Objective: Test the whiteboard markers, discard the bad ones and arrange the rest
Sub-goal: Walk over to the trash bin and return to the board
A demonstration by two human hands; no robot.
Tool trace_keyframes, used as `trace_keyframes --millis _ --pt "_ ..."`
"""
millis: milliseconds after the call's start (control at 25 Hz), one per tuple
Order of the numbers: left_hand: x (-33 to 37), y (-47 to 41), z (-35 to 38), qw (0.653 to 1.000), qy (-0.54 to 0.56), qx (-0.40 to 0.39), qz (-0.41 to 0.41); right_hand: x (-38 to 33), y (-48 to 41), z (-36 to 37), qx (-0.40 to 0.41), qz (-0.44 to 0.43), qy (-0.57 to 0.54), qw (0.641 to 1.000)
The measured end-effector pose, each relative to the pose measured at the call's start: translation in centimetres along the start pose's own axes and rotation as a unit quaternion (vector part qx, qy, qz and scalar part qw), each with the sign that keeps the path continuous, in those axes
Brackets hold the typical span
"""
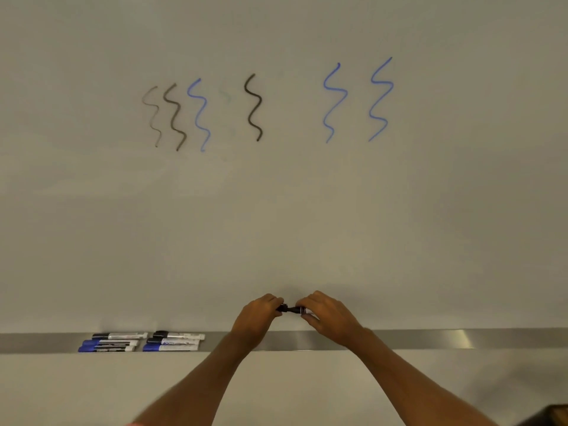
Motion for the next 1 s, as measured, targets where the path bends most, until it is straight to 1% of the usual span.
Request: trace_keyframes --millis 240,520,680,760,920,1000 --pt "2.4 -1.0 2.6 0.999 0.009 -0.038 -0.016 2.6 2.5 -0.5 -0.004 0.013 0.002 1.000" --pt "5.5 -2.5 4.2 0.998 0.024 -0.057 0.017 4.8 4.7 -2.0 0.004 0.030 0.009 1.000" --pt "7.5 -3.5 4.8 0.995 0.045 -0.073 0.041 5.6 5.1 -2.7 -0.012 0.054 0.017 0.998" --pt "8.3 -4.1 4.9 0.994 0.056 -0.082 0.055 5.9 5.4 -2.9 -0.022 0.075 0.020 0.997" --pt "9.7 -5.2 5.5 0.986 0.069 -0.120 0.088 6.9 6.2 -3.5 -0.032 0.161 0.001 0.986" --pt "10.4 -5.4 5.6 0.983 0.068 -0.132 0.109 7.0 6.7 -3.5 -0.030 0.189 -0.009 0.982"
Point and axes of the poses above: each hand's wrist, its own y-axis away from the middle knuckle, its own z-axis out of the palm, x = y × z, the point moved 7 cm from there along -y, towards the middle knuckle, and after that the axes turned 3 degrees about x, right-handed, at the moved point
